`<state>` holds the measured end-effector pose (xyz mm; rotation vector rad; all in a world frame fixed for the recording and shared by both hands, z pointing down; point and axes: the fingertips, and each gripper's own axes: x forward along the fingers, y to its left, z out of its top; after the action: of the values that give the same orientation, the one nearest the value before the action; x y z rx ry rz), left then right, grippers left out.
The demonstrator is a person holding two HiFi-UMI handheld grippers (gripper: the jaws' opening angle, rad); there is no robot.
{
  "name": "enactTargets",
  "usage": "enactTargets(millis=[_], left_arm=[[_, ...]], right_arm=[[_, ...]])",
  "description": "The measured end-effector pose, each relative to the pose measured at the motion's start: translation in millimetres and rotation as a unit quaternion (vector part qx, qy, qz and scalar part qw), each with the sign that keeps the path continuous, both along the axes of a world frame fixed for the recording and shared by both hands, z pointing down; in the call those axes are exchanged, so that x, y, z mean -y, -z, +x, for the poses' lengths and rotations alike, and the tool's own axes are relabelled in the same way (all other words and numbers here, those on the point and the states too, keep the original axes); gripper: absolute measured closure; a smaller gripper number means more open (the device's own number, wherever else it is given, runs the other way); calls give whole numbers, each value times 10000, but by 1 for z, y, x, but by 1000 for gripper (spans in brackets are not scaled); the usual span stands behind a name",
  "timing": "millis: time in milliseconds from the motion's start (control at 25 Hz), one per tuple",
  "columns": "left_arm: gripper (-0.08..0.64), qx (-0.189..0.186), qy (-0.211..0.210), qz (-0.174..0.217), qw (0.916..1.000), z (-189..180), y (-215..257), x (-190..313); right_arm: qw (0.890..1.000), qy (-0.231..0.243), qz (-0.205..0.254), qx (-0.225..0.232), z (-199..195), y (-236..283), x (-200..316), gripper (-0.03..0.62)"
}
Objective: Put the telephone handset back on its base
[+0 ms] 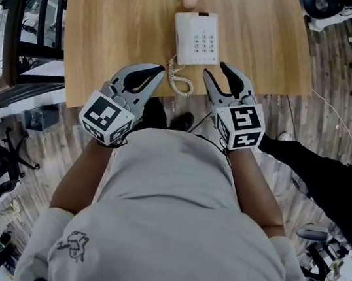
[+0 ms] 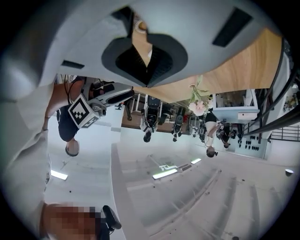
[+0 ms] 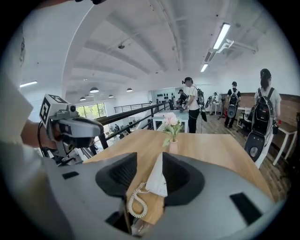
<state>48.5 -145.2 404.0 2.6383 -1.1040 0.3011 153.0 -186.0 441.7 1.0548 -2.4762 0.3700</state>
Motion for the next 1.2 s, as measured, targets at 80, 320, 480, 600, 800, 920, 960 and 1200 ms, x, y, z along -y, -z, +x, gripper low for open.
enactTargets(millis=[80,320,480,600,800,920,960,1200], left_arm=[[554,-21,97,127,9999,3,13,-9],[554,-51,281,393,9988,9,45,-34],[554,-54,314,525,9981,12,62,-45],[554,-72,346,584,9977,1,68,-52],[554,-110,264,688,9972,-23,76,-63],[554,-133,164,708,9973,-39,81,-72],[554,-133,117,718,9973,-45,82,-76],[554,-139,-78,688,9975,-87,82,-99]], right_arm=[[9998,116,137,95,1,14,-9,437],[9973,523,394,338,0,43,-37,533],[9960,603,523,396,6,59,-47,580],[9952,610,594,478,-3,68,-55,586],[9938,656,705,564,-27,84,-74,586],[9934,621,750,610,-40,92,-84,586],[9933,590,765,637,-45,95,-88,586],[9934,356,877,641,-75,105,-106,586]])
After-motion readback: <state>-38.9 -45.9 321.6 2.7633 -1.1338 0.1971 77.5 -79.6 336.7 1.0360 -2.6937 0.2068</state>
